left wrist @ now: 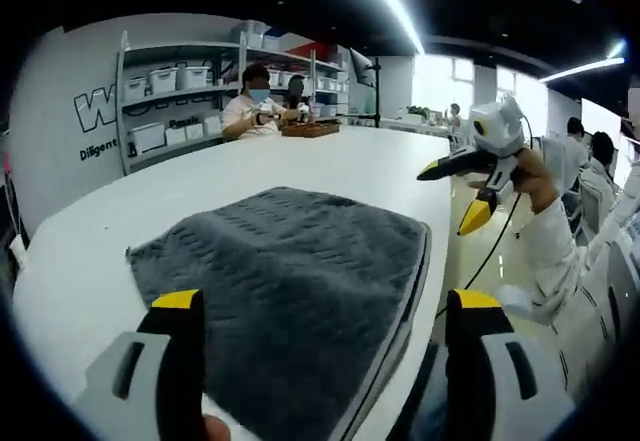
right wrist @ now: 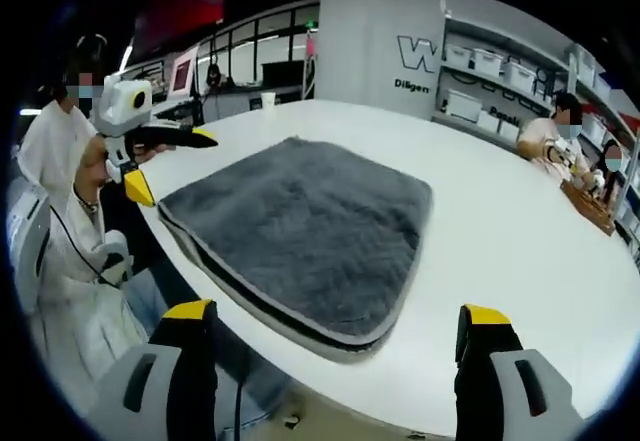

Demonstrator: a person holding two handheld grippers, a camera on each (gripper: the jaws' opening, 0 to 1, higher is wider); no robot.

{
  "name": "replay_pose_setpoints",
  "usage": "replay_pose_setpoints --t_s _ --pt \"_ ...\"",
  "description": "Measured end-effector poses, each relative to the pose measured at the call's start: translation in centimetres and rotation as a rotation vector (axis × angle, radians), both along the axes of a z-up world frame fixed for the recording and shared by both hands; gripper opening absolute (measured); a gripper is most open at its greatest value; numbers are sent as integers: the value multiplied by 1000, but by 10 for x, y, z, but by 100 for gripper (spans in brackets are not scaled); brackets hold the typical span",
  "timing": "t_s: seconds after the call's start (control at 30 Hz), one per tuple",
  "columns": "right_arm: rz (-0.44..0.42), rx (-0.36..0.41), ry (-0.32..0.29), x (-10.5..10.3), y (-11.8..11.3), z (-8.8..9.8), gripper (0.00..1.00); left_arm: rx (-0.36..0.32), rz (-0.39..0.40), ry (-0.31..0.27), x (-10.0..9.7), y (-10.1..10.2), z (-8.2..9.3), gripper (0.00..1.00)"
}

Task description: Open the folded towel by lifting each exposed corner and separating the folded layers until the towel lies flat within the target outline without major curled edges

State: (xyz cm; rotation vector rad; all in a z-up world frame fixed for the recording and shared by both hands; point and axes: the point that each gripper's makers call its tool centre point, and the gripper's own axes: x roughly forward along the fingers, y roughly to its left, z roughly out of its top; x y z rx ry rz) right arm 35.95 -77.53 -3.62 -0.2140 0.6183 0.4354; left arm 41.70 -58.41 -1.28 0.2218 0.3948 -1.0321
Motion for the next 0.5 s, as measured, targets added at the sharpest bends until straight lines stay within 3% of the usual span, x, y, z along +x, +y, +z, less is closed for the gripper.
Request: replay_pose_setpoints --t_s 0.3,0.5 --pt "14 -15 -15 -9 -2 7 99 67 -93 -32 2 -60 -11 96" --pt "14 -21 -38 -14 -7 14 99 136 -152 -45 -7 -98 -39 91"
